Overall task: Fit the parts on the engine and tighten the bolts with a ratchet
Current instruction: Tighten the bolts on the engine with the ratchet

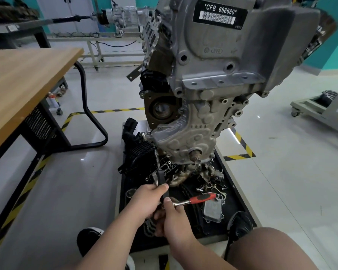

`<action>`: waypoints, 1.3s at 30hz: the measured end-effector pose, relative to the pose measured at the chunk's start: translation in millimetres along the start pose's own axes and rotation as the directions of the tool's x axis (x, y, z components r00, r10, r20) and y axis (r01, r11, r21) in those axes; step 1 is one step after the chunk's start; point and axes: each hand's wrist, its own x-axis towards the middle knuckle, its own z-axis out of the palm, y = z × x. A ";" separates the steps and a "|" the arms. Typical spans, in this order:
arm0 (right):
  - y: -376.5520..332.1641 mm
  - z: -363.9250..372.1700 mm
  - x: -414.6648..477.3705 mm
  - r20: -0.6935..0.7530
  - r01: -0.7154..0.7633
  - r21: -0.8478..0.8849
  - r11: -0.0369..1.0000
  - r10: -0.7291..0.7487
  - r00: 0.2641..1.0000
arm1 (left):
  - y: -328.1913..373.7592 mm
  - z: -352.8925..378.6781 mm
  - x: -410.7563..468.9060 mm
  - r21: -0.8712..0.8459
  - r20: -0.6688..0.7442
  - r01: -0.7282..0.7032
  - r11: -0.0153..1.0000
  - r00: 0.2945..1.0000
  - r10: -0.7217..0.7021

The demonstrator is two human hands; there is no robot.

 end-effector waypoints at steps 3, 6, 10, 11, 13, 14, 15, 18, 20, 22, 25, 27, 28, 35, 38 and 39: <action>4.3 -3.3 1.3 -0.022 0.117 -0.142 0.983 -0.121 0.992 | 1.1 4.0 0.8 0.066 -0.070 -0.038 0.997 0.997 0.043; 4.5 -7.1 -2.5 0.064 0.247 -0.349 0.904 -0.240 0.969 | 4.2 8.6 -3.7 0.088 -0.118 -0.056 0.995 0.991 0.067; -1.2 -14.1 -1.5 0.133 0.237 -0.442 0.865 -0.198 0.971 | 9.2 16.5 -15.0 0.075 -0.183 -0.065 0.995 0.980 0.078; -5.4 -15.2 -0.8 0.128 0.206 -0.388 0.898 -0.169 0.977 | 10.8 17.7 -18.0 0.059 -0.196 -0.065 0.996 0.978 0.075; -12.0 -11.6 -3.6 0.093 0.092 -0.193 0.977 -0.075 0.993 | 14.4 16.8 -22.8 0.050 -0.210 -0.037 0.998 0.977 0.047; -14.6 -8.5 -5.1 0.085 0.010 -0.058 0.998 -0.006 0.996 | 14.4 14.9 -24.6 0.049 -0.203 -0.008 0.999 0.979 0.018; -15.9 -5.8 -6.2 0.103 -0.076 0.091 0.993 0.067 0.992 | 13.1 13.2 -26.5 0.033 -0.178 0.027 0.999 0.984 -0.021; -17.2 -2.7 -2.6 0.207 -0.296 0.456 0.839 0.223 0.952 | 7.5 9.4 -28.3 -0.074 -0.068 0.105 0.992 0.992 -0.110; -14.8 -2.9 0.3 0.268 -0.374 0.531 0.760 0.268 0.925 | 4.7 8.3 -26.8 -0.083 -0.031 0.119 0.989 0.992 -0.122; -12.8 -2.6 2.5 0.288 -0.405 0.574 0.712 0.287 0.913 | 4.8 7.7 -23.0 -0.056 -0.019 0.108 0.993 0.994 -0.109; -12.3 -1.4 2.9 0.282 -0.412 0.595 0.690 0.300 0.911 | 6.3 5.6 -17.1 0.010 -0.023 0.091 0.996 0.996 -0.091; -11.9 -1.3 3.3 0.280 -0.411 0.604 0.683 0.301 0.911 | 7.0 5.6 -14.1 0.056 -0.033 0.072 0.996 0.997 -0.070; -11.9 -1.4 3.4 0.281 -0.411 0.610 0.677 0.300 0.912 | 7.0 6.4 -12.9 0.071 -0.037 0.067 0.995 0.997 -0.064; -10.5 -0.1 3.6 0.202 -0.317 0.616 0.721 0.244 0.948 | 6.4 13.6 -11.7 0.093 -0.072 0.041 0.995 0.997 -0.034; -5.9 0.5 3.8 0.111 -0.211 0.518 0.829 0.179 0.977 | 8.4 11.3 -12.1 0.111 -0.074 0.018 0.994 0.997 -0.010; -5.1 0.3 3.1 0.072 -0.155 0.457 0.876 0.137 0.988 | 9.1 11.5 -12.1 0.107 -0.071 0.013 0.994 0.997 -0.005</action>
